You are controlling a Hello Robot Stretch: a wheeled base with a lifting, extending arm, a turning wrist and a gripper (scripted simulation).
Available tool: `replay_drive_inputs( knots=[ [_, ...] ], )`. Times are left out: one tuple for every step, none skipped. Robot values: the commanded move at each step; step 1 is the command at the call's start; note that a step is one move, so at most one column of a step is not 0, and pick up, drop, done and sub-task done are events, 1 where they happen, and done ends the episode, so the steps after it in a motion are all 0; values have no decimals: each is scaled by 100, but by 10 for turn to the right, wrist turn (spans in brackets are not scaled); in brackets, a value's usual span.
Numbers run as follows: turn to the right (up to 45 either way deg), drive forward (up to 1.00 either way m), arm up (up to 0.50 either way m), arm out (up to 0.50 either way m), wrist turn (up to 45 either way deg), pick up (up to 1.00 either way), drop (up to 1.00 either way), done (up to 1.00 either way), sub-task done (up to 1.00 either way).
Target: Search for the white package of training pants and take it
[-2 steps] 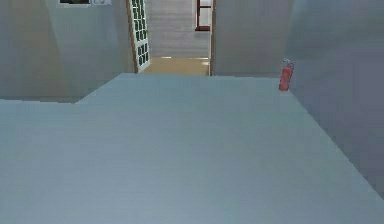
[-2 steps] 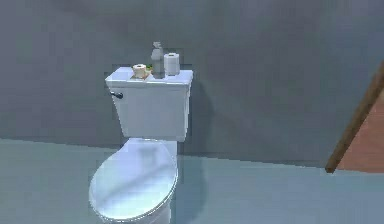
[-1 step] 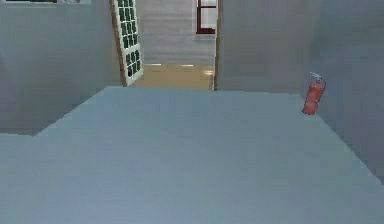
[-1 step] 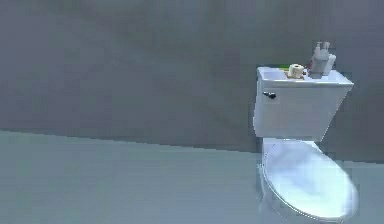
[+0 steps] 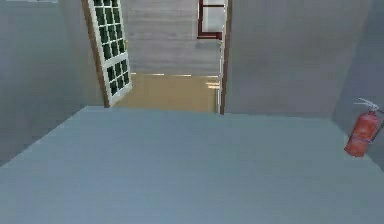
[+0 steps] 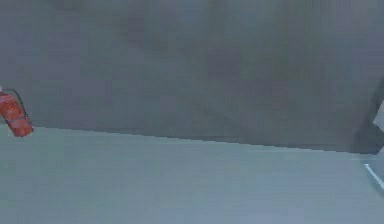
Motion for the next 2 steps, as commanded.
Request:
replay_drive_inputs(
  knots=[
    [0,100,0,0,0,0,0,0,0],
    [0,100,0,0,0,0,0,0,0]
  ],
)
